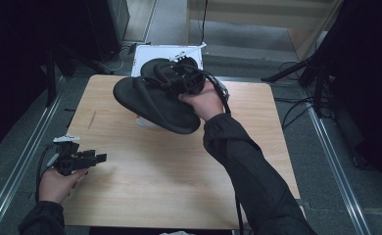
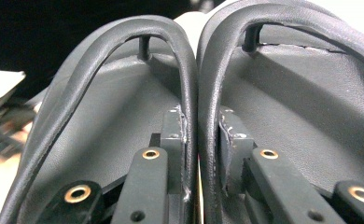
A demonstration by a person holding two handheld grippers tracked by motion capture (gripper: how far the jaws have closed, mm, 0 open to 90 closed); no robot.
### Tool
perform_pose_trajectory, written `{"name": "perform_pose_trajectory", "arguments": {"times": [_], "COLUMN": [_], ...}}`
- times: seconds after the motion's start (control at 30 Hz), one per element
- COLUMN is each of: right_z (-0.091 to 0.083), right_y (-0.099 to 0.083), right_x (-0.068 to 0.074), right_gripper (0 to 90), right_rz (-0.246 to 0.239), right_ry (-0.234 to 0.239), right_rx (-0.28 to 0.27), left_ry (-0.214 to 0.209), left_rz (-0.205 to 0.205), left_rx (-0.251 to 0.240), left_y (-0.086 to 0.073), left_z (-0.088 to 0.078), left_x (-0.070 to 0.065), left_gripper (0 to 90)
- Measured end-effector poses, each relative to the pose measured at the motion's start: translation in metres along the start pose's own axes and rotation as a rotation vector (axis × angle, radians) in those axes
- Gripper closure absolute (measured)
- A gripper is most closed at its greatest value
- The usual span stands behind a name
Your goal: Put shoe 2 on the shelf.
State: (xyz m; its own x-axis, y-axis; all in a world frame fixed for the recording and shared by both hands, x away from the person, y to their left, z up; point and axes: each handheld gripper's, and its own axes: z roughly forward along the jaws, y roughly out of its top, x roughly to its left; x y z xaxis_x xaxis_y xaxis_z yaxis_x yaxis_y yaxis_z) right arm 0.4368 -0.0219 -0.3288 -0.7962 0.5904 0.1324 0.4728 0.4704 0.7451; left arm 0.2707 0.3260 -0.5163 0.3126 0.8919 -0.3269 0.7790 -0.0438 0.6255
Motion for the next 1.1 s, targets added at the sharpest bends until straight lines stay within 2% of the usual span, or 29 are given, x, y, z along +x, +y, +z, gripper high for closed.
{"name": "perform_pose_trajectory", "arguments": {"times": [0.13, 0.23, 0.33, 0.47, 0.63, 0.83, 0.93, 1.0, 1.1], "right_z": [0.012, 0.022, 0.028, 0.038, 0.047, 0.054, 0.060, 0.067, 0.079], "right_y": [0.012, 0.021, 0.027, 0.037, 0.049, 0.068, 0.075, 0.075, 0.076], "right_x": [-0.015, -0.027, -0.034, -0.042, -0.044, -0.048, -0.049, -0.048, -0.044], "right_gripper": [76.0, 75.9, 75.9, 75.8, 75.8, 75.7, 75.6, 75.5, 75.2], "right_rz": [0.059, 0.122, 0.158, 0.230, 0.276, 0.369, 0.402, 0.443, 0.490], "right_ry": [-0.077, -0.140, -0.183, -0.242, -0.307, -0.391, -0.446, -0.487, -0.525], "right_rx": [0.001, -0.008, -0.020, -0.023, -0.019, -0.005, -0.020, -0.035, -0.065], "left_ry": [-0.011, -0.018, -0.026, -0.034, -0.039, -0.052, -0.057, -0.062, -0.066], "left_rz": [-0.006, -0.011, -0.008, -0.009, -0.007, -0.006, 0.004, 0.005, 0.004], "left_rx": [0.003, -0.001, 0.008, 0.004, 0.002, 0.013, 0.015, 0.016, 0.013], "left_y": [0.000, 0.000, 0.000, 0.001, 0.001, 0.002, 0.003, 0.003, 0.003], "left_z": [0.002, 0.004, 0.004, 0.005, 0.005, 0.009, 0.009, 0.010, 0.010], "left_x": [-0.001, 0.000, 0.000, -0.001, -0.002, -0.003, -0.005, -0.005, -0.005], "left_gripper": [38.9, 38.9, 38.9, 38.9, 38.9, 39.0, 39.0, 39.0, 39.0]}}
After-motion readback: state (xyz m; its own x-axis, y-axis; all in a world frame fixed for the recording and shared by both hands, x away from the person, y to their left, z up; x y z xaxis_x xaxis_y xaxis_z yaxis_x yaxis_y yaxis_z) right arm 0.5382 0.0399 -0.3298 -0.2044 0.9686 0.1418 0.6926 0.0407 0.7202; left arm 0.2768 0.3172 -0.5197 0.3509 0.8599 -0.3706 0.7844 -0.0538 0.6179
